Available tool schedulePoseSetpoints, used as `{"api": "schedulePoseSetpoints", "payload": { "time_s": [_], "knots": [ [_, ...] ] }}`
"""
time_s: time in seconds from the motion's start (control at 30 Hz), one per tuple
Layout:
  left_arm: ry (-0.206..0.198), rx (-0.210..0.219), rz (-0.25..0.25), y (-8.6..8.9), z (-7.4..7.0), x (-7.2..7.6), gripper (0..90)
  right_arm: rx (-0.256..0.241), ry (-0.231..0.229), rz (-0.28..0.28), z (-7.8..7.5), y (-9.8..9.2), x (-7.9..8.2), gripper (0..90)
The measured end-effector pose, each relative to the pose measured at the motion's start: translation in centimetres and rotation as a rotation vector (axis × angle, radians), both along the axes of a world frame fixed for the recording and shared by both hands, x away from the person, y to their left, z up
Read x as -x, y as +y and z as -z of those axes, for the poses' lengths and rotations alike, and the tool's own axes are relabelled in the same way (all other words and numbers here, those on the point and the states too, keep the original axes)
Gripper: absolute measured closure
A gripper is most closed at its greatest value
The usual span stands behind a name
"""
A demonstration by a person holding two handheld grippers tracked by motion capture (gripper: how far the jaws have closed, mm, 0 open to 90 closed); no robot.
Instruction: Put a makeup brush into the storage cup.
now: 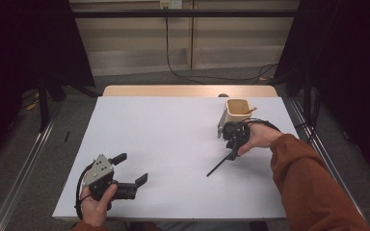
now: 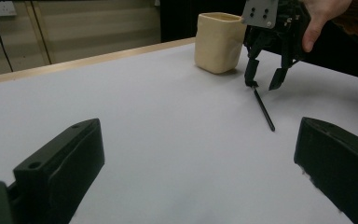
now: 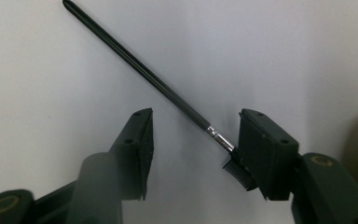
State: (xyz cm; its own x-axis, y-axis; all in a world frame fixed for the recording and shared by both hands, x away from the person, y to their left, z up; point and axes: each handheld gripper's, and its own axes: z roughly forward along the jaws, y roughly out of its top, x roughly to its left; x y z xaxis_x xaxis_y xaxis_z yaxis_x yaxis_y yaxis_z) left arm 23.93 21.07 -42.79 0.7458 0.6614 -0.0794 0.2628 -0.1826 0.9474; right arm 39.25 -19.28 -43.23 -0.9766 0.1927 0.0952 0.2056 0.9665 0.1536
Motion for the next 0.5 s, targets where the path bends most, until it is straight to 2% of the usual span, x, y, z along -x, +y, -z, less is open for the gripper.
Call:
{"api": "schedulePoseSetpoints", "payload": {
  "time_s": [0.17, 0.33, 0.5],
  "knots": [
    [0.0, -0.004, 0.0, 0.0, 0.0, 0.1, 1.5, 0.014, -0.004, -0.029, 0.6, 0.2, 0.0, 52.8],
    [-0.002, -0.004, 0.0, 0.0, 0.0, 0.1, 1.5, 0.019, -0.009, -0.047, 1.0, 0.6, 0.1, 55.1],
    [-0.003, -0.004, 0.002, 0.0, 0.0, 0.0, 1.5, 0.06, -0.014, -0.06, 1.4, 0.6, 0.2, 55.8]
  ]
}}
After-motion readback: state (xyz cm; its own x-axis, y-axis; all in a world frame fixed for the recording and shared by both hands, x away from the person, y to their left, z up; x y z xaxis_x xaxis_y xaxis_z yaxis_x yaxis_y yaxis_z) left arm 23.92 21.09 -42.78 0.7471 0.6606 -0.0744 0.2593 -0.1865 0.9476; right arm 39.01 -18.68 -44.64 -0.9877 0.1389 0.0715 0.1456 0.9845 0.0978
